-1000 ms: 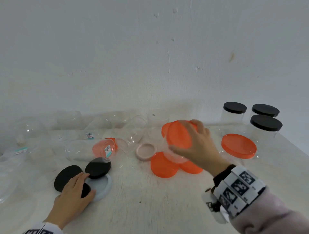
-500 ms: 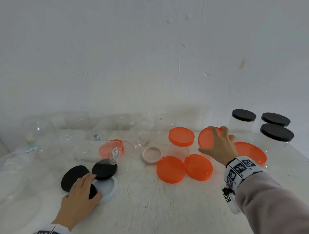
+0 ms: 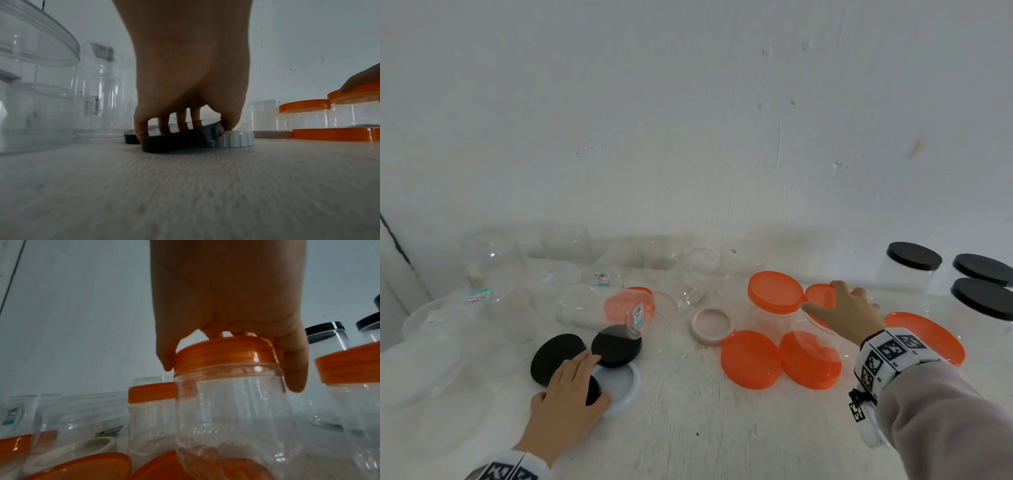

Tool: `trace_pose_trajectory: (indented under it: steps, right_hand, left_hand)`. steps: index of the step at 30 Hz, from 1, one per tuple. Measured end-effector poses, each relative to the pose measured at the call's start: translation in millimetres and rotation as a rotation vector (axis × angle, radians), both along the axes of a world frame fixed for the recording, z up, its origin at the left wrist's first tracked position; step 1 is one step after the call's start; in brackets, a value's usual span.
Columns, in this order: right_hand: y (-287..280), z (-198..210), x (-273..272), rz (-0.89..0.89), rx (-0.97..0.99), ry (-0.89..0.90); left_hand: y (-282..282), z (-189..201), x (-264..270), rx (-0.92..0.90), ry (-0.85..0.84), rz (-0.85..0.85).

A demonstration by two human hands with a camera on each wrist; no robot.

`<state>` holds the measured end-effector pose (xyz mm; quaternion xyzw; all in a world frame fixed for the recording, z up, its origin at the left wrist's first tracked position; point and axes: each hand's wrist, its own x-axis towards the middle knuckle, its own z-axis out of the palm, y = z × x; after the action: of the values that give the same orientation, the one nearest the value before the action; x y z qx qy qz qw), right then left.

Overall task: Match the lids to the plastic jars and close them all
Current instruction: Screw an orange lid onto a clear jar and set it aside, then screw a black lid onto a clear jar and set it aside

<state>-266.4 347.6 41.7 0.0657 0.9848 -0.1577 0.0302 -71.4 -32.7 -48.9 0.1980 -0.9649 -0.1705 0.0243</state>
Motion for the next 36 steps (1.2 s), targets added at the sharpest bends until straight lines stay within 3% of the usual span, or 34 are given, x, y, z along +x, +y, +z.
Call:
trace_pose_trajectory:
  steps: [6, 13, 20, 28, 36]
  right_hand:
    - [-28.7, 13.1, 9.7, 0.040, 0.137, 0.057]
    - [-113.5, 30.8, 27.9, 0.413, -0.032, 0.290]
    - [-206.7, 18.0, 50.3, 0.785, -0.069, 0.305]
    - [-247.7, -1.1, 59.8, 0.825, -0.005, 0.130]
    - [-255.2, -9.4, 63.9, 0.818, -0.088, 0.019]
  left_hand:
    - [0.5, -0.9, 0.1, 0.000, -0.007, -0.013]
    - [1.3, -2.1, -0.5, -0.012, -0.017, -0.026]
    - [2.5, -2.8, -0.1, -0.013, -0.005, -0.028]
    - [4.9, -0.7, 0.5, -0.011, -0.008, -0.025]
    - [4.2, -4.2, -1.7, -0.018, -0.019, -0.021]
